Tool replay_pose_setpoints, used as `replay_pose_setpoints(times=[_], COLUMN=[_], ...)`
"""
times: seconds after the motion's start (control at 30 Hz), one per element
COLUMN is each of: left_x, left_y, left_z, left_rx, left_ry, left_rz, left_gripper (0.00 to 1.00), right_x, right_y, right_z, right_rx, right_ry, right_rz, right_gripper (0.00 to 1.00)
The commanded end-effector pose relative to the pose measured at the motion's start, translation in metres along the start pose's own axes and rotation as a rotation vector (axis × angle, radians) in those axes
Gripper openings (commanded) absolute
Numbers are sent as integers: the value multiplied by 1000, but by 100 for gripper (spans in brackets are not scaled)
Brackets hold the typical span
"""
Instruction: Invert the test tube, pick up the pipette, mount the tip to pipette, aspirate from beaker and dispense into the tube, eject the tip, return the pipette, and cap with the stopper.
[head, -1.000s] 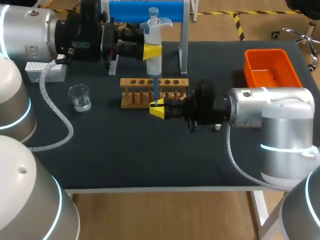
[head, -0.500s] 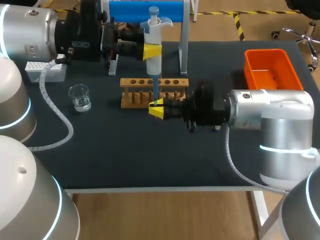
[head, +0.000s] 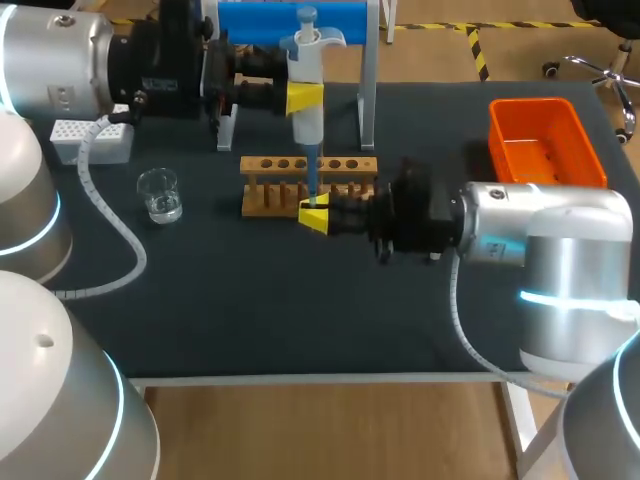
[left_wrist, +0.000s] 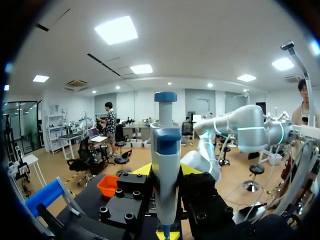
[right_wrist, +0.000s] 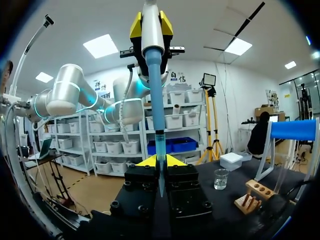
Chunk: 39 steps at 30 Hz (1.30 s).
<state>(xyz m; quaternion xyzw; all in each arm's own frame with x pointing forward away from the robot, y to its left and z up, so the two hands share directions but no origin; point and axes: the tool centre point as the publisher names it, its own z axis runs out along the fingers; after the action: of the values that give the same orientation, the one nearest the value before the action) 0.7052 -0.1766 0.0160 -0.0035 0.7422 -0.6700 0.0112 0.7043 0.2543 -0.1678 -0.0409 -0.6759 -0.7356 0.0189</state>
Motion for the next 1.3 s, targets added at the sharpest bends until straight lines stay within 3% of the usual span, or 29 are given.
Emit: replay_pose_setpoints(times=[0.03, 0.33, 0.37, 0.4, 0.43, 0.77, 0.97, 1.17, 1.3], left_x=[1, 1, 1, 1, 1, 1, 1, 1, 1], left_y=[7, 7, 7, 7, 7, 7, 7, 7, 7], left_z=[1, 1, 1, 1, 1, 1, 1, 1, 1], left_rx=[-3, -3, -3, -3, -3, -3, -3, -3, -3], left_ry=[-1, -1, -1, -1, -1, -1, -1, -1, -1], left_rz=[-1, -1, -1, -1, -1, -1, -1, -1, -1], left_gripper=[0, 0, 0, 0, 0, 0, 0, 0, 0], right_x=[6, 5, 5, 5, 5, 5, 4, -2, -2], right_y=[17, 15, 14, 12, 10, -15, -37, -46, -46], right_z=[-2, -4, -4, -4, -4, -16, -37, -61, -61], right_rx=[-12, 0, 12, 16, 17, 60, 96, 110, 110], right_ry=[-12, 2, 5, 5, 7, 32, 64, 56, 56], right_rz=[-12, -12, -10, -11, -8, -3, -24, -20, -20], right_gripper=[0, 0, 33, 80, 100, 100, 100, 100, 100])
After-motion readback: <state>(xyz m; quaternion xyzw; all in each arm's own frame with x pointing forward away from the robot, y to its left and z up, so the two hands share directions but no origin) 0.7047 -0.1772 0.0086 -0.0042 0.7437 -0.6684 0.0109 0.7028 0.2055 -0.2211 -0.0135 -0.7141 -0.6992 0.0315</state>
